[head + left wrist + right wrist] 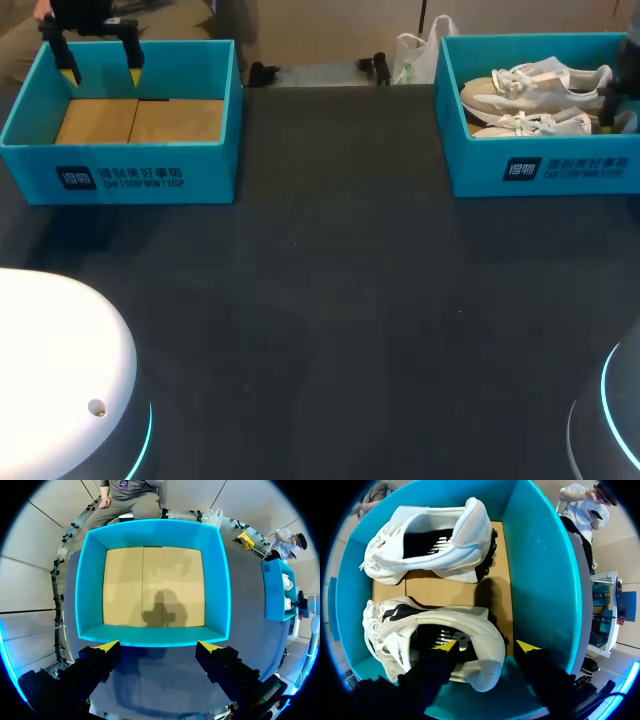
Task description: Take the shoe out of the shoebox, open the shoe tongue, remove and reinsert the insole, then place the shoe into the shoebox
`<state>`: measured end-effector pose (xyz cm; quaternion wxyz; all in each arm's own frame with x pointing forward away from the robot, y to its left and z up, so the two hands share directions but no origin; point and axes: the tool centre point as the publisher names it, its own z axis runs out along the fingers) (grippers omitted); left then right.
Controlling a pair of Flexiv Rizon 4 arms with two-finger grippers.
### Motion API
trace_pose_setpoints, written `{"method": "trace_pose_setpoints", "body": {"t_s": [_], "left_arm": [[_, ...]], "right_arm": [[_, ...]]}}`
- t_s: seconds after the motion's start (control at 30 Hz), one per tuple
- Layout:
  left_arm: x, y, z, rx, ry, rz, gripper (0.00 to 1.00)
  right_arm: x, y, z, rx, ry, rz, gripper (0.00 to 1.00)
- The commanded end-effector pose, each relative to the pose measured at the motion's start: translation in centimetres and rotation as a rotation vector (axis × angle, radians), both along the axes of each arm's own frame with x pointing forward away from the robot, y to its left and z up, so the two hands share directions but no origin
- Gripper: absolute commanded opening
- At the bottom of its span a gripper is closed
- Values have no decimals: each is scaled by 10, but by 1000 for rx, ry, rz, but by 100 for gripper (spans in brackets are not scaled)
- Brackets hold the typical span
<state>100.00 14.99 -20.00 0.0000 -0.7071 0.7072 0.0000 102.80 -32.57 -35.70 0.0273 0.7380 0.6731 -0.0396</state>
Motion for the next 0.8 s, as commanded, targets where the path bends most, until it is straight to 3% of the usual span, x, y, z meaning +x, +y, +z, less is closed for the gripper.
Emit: {"method": "trace_pose_setpoints", "body": {"t_s": [0.03, 0.13, 0.2, 0.23, 0.37, 0.43, 0.47, 0.8], "left_arm": [[0, 0, 0, 0, 0, 0, 100], [0, 0, 0, 0, 0, 0, 100], [0, 0, 0, 0, 0, 0, 100], [0, 0, 0, 0, 0, 0, 100], [0, 0, 0, 0, 0, 0, 100], [0, 0, 0, 0, 0, 0, 100], [0, 0, 0, 0, 0, 0, 100], [0, 0, 0, 0, 0, 0, 100]], "right_arm": [[2, 5, -1, -2, 8, -2, 47], [1, 7, -2, -1, 11, -2, 42], [0, 7, -3, 0, 12, -4, 30], [-1, 7, -3, 0, 12, -5, 31], [-1, 4, -3, -5, 10, -22, 53], [0, 1, -2, -6, 8, -31, 84], [0, 0, -2, -6, 8, -32, 88], [3, -4, -9, 16, 18, -45, 80]]}}
